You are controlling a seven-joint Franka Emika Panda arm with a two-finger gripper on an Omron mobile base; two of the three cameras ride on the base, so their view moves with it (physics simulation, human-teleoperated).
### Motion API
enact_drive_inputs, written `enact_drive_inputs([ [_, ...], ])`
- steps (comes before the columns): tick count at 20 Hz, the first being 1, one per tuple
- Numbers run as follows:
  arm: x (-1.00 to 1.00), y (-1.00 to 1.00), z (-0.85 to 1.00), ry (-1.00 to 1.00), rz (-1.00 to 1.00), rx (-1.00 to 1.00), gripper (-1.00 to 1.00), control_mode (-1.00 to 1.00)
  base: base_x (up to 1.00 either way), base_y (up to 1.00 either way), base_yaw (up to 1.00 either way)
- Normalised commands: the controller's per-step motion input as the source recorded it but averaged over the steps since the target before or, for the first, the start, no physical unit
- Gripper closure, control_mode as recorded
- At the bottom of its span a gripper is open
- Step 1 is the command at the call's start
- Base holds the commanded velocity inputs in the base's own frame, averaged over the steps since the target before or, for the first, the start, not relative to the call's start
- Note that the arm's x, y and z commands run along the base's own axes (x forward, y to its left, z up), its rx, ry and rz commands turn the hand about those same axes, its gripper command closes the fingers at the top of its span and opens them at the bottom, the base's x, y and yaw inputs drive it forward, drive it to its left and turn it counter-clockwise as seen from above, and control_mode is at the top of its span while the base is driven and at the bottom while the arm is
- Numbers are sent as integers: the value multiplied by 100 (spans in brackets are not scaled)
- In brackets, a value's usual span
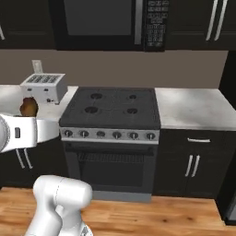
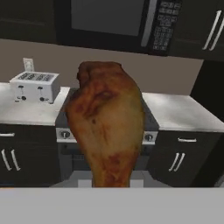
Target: Transport the chicken drumstick and sweet potato to the fridge. Place the chicken drumstick on the rack containing meat and place the sweet potato on the rack containing the vegetable, ensuring meats and vegetables are on different racks.
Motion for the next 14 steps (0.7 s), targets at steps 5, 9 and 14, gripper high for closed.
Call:
enact_drive_inputs([
  [5,0,0,0,0,0,0,100,100,99,-100,0],
  [9,0,0,0,0,0,0,100,100,25,-100,0],
  [14,0,0,0,0,0,0,100,100,-47,-100,-5],
])
